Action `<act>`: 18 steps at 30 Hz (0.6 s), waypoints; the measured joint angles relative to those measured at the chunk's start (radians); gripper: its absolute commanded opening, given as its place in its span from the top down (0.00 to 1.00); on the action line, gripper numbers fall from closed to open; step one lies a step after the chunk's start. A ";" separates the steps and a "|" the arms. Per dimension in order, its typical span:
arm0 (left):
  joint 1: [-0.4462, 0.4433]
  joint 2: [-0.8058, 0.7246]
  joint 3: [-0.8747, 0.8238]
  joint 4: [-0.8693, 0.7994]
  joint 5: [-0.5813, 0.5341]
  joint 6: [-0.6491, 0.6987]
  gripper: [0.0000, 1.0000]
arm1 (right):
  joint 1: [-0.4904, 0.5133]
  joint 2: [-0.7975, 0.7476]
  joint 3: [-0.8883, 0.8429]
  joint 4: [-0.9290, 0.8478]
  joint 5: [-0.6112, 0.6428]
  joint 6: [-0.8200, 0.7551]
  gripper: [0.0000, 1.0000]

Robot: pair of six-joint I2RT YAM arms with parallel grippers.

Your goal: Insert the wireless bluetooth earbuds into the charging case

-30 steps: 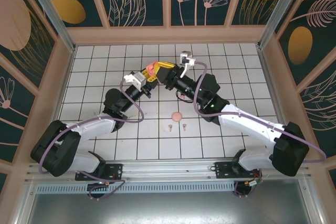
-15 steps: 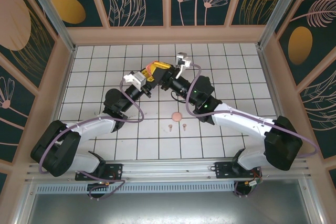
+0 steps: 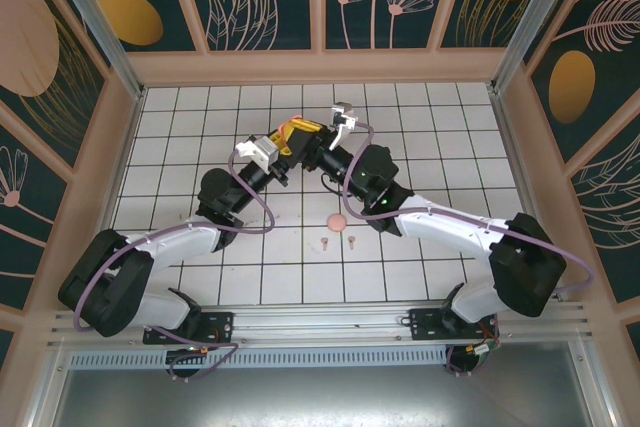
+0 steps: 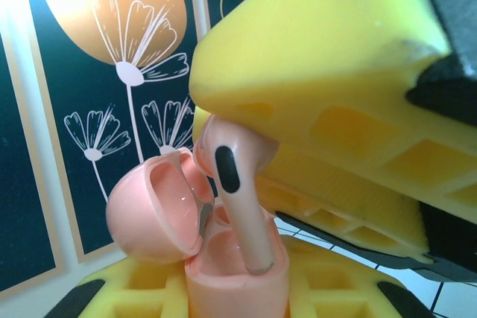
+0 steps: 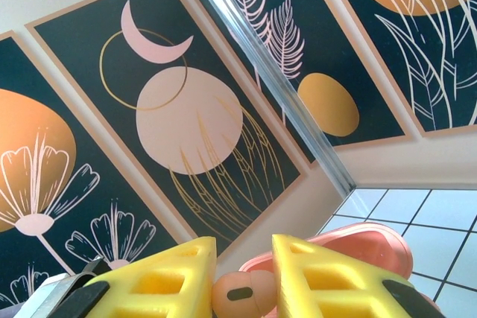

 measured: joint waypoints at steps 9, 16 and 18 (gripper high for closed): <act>0.000 -0.001 0.004 -0.006 0.000 0.000 1.00 | 0.000 0.011 0.002 0.016 0.011 0.000 0.75; 0.000 -0.001 0.007 -0.021 -0.013 -0.001 1.00 | -0.005 0.028 0.007 0.031 0.018 0.010 0.75; 0.000 -0.001 0.007 -0.026 -0.019 -0.002 1.00 | -0.005 0.034 0.010 0.032 0.018 0.011 0.75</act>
